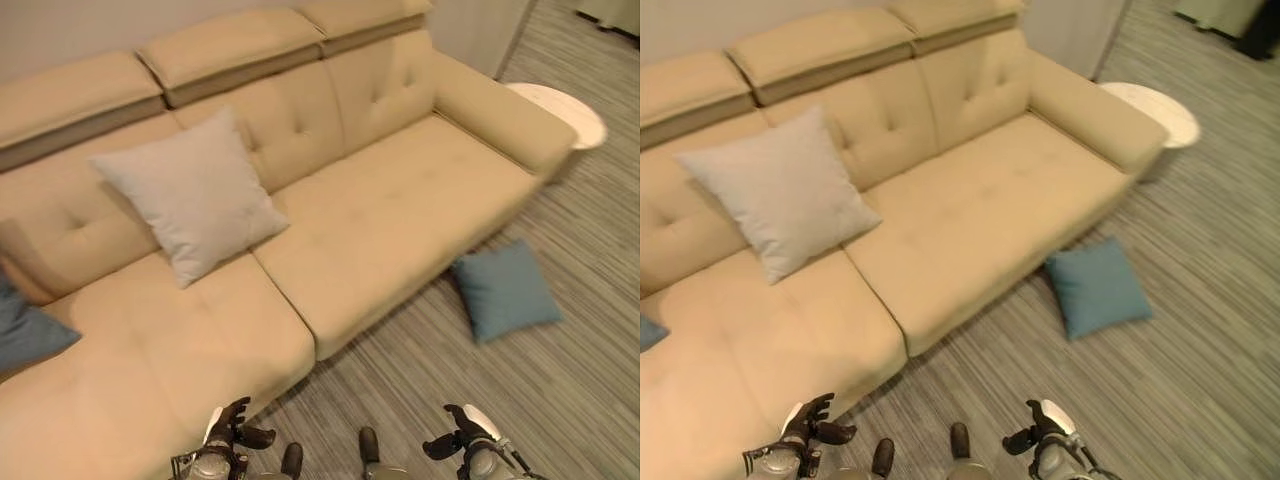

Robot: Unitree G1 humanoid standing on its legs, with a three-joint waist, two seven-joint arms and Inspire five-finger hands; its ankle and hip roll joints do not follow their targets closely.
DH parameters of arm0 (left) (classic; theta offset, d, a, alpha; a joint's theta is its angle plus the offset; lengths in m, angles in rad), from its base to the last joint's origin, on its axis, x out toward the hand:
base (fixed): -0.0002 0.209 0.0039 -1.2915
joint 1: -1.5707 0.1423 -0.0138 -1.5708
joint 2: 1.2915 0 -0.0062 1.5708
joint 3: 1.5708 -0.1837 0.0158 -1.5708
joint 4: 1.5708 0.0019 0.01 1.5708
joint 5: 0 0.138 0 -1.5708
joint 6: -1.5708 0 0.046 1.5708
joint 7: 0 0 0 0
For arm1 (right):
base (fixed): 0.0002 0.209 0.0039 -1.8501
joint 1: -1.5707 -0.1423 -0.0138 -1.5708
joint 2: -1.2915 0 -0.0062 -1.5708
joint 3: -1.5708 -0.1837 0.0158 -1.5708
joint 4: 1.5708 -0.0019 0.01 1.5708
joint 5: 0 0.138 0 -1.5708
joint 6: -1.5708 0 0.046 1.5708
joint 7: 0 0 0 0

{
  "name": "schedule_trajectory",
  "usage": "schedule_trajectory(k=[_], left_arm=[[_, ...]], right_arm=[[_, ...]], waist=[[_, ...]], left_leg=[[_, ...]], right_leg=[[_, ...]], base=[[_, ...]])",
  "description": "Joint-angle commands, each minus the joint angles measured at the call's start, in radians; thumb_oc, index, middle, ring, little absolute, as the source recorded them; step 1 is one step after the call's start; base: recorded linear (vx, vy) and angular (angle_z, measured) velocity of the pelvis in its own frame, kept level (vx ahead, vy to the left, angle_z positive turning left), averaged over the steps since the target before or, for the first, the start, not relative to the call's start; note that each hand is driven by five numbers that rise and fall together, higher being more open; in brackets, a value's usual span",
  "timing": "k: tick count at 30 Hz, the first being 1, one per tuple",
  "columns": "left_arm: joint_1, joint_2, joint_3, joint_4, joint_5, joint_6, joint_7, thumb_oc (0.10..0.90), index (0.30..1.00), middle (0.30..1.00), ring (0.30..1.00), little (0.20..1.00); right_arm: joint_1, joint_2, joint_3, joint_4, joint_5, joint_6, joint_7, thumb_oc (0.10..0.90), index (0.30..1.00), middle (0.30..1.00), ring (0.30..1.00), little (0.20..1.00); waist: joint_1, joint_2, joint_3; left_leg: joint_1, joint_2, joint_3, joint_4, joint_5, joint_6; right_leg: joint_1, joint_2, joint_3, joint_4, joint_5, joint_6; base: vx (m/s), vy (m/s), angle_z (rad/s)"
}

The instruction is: Pick up all the scattered cushions and arrange them neatly on the sofa.

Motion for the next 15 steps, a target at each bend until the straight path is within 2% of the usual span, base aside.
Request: schedule_trajectory(k=[1,3,7,8,13,15], left_arm=[[0.036,0.027,0.012,-0.046,0.048,-0.036,-0.007,0.8,0.9,0.9,0.9,0.9],[0.037,0.029,0.018,-0.051,0.043,-0.035,-0.007,0.8,0.9,0.9,0.9,0.9],[0.046,0.032,0.029,-0.055,0.034,-0.032,-0.007,0.8,0.9,0.9,0.9,0.9],[0.04,0.032,0.029,-0.053,0.031,-0.029,-0.002,0.8,0.9,0.9,0.9,0.9],[0.043,0.027,0.025,-0.07,0.025,-0.029,0.003,0.8,0.9,0.9,0.9,0.9],[0.031,0.006,0.008,-0.064,0.019,-0.028,0.008,0.8,0.9,0.9,0.9,0.9]], right_arm=[[-0.005,-0.069,0.014,-0.054,0.021,-0.014,-0.019,0.8,0.9,0.9,0.9,0.9],[-0.005,-0.068,0.014,-0.054,0.02,-0.015,-0.019,0.8,0.9,0.9,0.9,0.9],[-0.006,-0.068,0.013,-0.054,0.026,-0.016,-0.022,0.8,0.9,0.9,0.9,0.9],[-0.014,-0.067,0.012,-0.053,0.035,-0.013,-0.027,0.8,0.9,0.9,0.9,0.9],[-0.016,-0.067,0.013,-0.059,0.056,-0.01,-0.03,0.8,0.9,0.9,0.9,0.9],[-0.005,-0.08,-0.004,-0.061,0.075,-0.014,-0.045,0.8,0.9,0.9,0.9,0.9]], waist=[[0.073,0.042,0.015],[0.08,0.041,0.015],[0.113,0.043,0.007],[0.126,0.038,0.001],[0.126,0.027,-0.005],[0.094,0.036,0.004]], left_leg=[[0.036,0.075,0.015,-0.06,-0.053,-0.042],[0.035,0.079,0.032,-0.06,-0.049,-0.038],[0.036,0.108,0.114,-0.074,-0.04,-0.032],[0.019,0.123,0.165,-0.07,-0.034,-0.037],[0.017,0.135,0.199,-0.063,-0.035,-0.047],[0.022,0.162,0.187,-0.018,-0.053,-0.067]], right_leg=[[0.036,-0.02,-0.319,0.11,-0.194,-0.032],[0.045,-0.025,-0.34,0.13,-0.203,-0.04],[0.107,-0.039,-0.418,0.19,-0.249,-0.049],[0.137,-0.041,-0.452,0.188,-0.257,-0.041],[0.149,-0.013,-0.424,0.117,-0.261,-0.048],[0.164,0.025,-0.39,0.065,-0.266,-0.07]], base=[[-0.17,0.042,-1.18],[-0.09,0.002,-1.33],[-0.13,-0.068,-0.81],[-0.12,-0.123,-0.9],[0.0,-0.17,-0.55],[0.04,-0.32,-0.32]])
